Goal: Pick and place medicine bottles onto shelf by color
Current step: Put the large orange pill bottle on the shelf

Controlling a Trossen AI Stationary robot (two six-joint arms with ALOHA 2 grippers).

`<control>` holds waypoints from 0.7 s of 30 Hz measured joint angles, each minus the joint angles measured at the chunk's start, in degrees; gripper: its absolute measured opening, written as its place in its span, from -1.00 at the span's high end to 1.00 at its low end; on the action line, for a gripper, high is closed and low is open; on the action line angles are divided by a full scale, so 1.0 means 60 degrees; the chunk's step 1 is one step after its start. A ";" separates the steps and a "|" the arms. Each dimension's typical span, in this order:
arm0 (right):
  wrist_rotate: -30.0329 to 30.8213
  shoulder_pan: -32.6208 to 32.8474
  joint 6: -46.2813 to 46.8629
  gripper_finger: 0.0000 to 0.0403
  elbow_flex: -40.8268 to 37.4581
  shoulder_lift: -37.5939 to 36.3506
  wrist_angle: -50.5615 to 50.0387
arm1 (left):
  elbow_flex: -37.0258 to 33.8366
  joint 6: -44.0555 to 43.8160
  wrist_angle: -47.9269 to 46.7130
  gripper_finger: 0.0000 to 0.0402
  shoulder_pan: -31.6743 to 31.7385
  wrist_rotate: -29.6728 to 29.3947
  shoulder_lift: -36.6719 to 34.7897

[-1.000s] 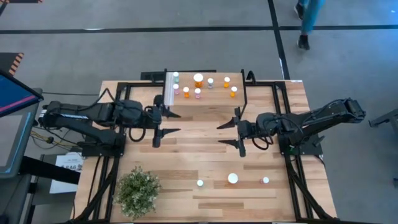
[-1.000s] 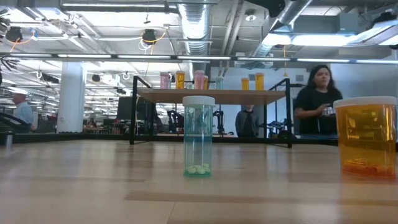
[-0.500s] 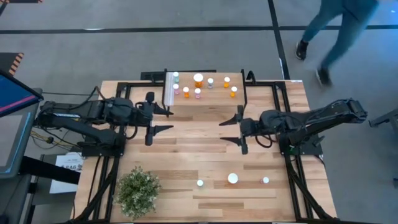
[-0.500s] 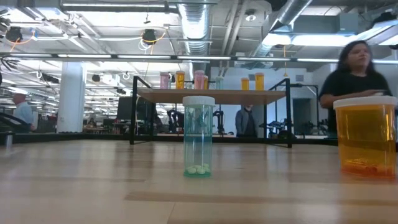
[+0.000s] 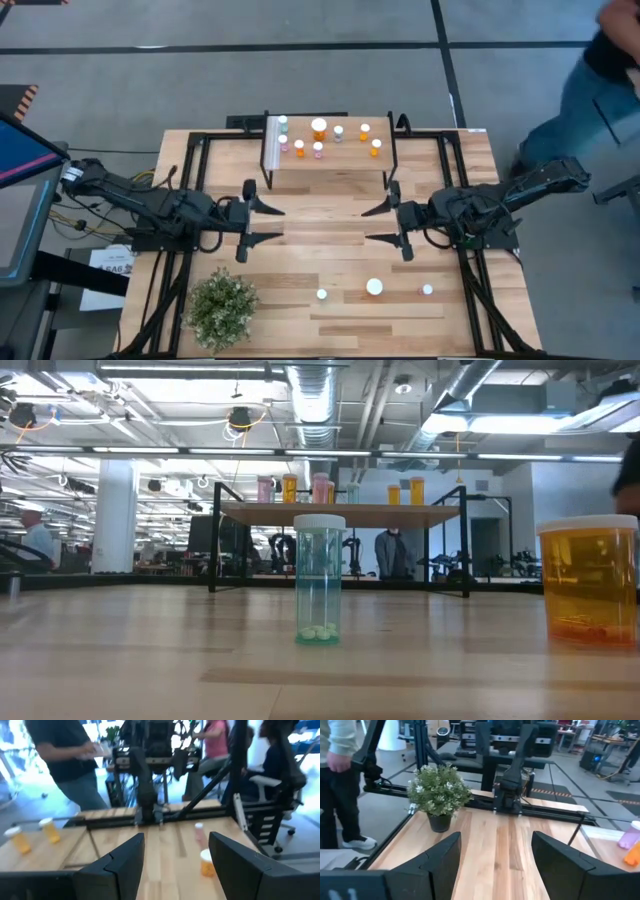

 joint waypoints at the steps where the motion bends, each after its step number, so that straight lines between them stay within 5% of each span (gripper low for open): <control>1: 0.0108 0.0052 -0.0003 -0.32 0.0000 0.0000 -0.0004 | -0.0163 0.0100 0.0337 -0.05 -0.0080 0.0000 0.0005; 9: 0.0275 -0.0114 0.0337 -0.32 0.0030 -0.0004 -0.0502 | -0.0583 0.0203 0.1082 -0.05 -0.0310 -0.0213 -0.0007; 21: 0.0259 0.0111 0.3564 -0.32 0.1359 -0.0069 -0.5897 | -0.1054 -0.0690 0.1262 -0.05 -0.0567 -0.0749 -0.0009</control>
